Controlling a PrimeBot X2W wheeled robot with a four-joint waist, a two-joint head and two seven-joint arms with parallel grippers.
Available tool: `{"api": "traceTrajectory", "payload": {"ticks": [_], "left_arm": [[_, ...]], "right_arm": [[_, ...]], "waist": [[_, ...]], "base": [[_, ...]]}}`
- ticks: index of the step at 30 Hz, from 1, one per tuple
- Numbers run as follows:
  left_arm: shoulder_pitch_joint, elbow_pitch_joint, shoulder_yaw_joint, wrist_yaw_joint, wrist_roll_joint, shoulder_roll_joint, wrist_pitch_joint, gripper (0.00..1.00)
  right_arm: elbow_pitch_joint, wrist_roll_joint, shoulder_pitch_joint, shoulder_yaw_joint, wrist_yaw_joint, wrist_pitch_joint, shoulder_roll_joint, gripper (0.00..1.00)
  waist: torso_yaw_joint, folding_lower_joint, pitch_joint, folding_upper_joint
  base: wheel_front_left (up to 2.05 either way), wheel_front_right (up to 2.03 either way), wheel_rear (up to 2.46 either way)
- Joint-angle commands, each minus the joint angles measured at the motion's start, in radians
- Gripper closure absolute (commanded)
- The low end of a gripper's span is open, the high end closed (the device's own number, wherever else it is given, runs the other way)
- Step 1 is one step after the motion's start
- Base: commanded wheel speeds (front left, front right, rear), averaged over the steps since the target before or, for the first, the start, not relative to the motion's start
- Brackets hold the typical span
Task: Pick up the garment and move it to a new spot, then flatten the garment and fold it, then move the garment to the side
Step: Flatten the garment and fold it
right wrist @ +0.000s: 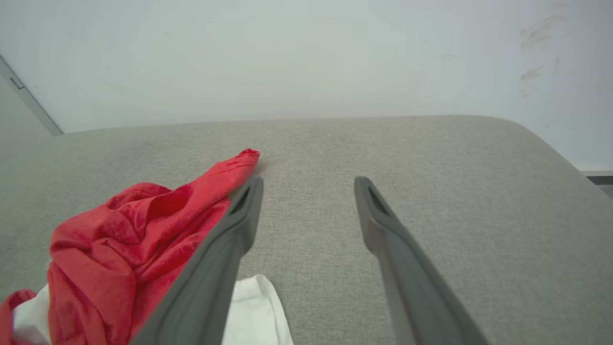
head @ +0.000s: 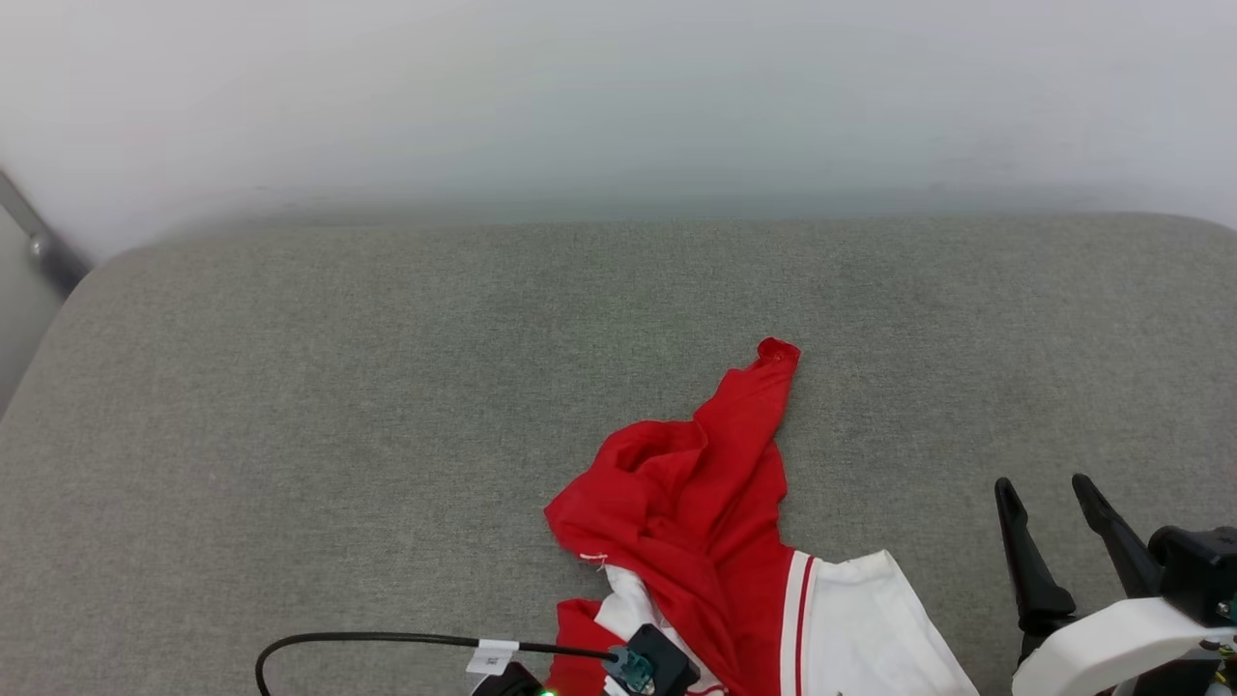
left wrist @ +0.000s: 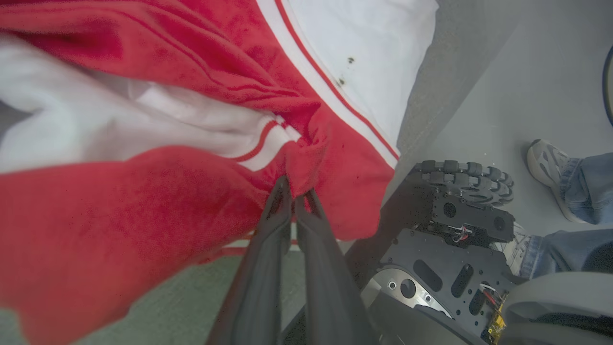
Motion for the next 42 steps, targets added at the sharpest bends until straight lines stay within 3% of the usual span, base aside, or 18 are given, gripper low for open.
{"api": "traceTrajectory", "payload": {"ticks": [1,9,16,21,29,30,31,32,33,36,42], "left_arm": [[-0.003,0.005,0.006,0.005,0.011,-0.005,-0.021,0.0],[-0.018,-0.048,0.076,0.043,0.038,0.016,-0.163,0.0],[-0.038,-0.099,0.16,0.086,-0.014,0.07,-0.122,0.0],[-0.088,-0.084,0.178,0.066,-0.065,0.093,-0.025,0.0],[-0.17,-0.017,0.13,-0.001,-0.119,0.071,0.12,0.0],[-0.175,-0.007,0.126,-0.005,-0.119,0.068,0.13,0.19],[-0.18,0.004,0.124,-0.006,-0.12,0.068,0.136,0.55],[-0.183,0.012,0.122,-0.008,-0.123,0.065,0.141,0.71],[-0.185,0.019,0.119,-0.011,-0.127,0.063,0.148,1.0],[-0.199,0.041,0.116,-0.013,-0.125,0.071,0.163,1.0],[-0.217,0.035,0.145,-0.002,-0.102,0.073,0.09,1.0]], "right_arm": [[-0.004,0.0,-0.009,-0.001,-0.001,-0.005,0.001,0.0],[0.001,-0.001,0.018,-0.005,-0.001,0.0,0.001,0.0],[-0.004,0.007,0.025,0.0,-0.001,0.004,0.001,0.0],[-0.007,0.004,0.02,0.006,-0.001,0.012,0.001,0.0],[-0.001,0.009,-0.006,0.022,-0.001,0.007,0.001,0.0],[0.001,0.01,-0.01,0.023,-0.001,0.006,0.001,0.0],[0.004,0.011,-0.012,0.024,-0.001,0.003,0.001,0.0],[0.008,0.013,-0.016,0.024,-0.001,0.001,0.001,0.0],[0.01,0.014,-0.019,0.023,-0.001,-0.001,0.001,0.0],[0.017,0.018,-0.021,0.021,-0.001,-0.007,0.001,0.0],[0.03,0.021,-0.021,0.007,-0.001,-0.012,0.001,0.0]], "waist": [[0.002,0.0,0.002,-0.0001],[0.021,0.0,-0.033,-0.0001],[0.021,0.0,-0.043,-0.0001],[0.008,0.0,-0.023,-0.0001],[-0.027,0.0,0.039,-0.0001],[-0.03,0.0,0.043,-0.0001],[-0.033,0.0,0.048,-0.0001],[-0.036,0.0,0.053,-0.0001],[-0.038,0.0,0.055,-0.0001],[-0.039,0.0,0.061,-0.0001],[-0.022,0.0,0.045,-0.0001]], "base": [[0.0,0.0,0.0],[0.0,0.0,0.0],[0.0,0.0,0.0],[0.0,0.0,0.0],[0.0,0.0,0.0],[0.0,0.0,0.0],[0.0,0.0,0.0],[0.0,0.0,0.0],[0.0,0.0,0.0],[0.0,0.0,0.0],[0.0,0.0,0.0]]}}
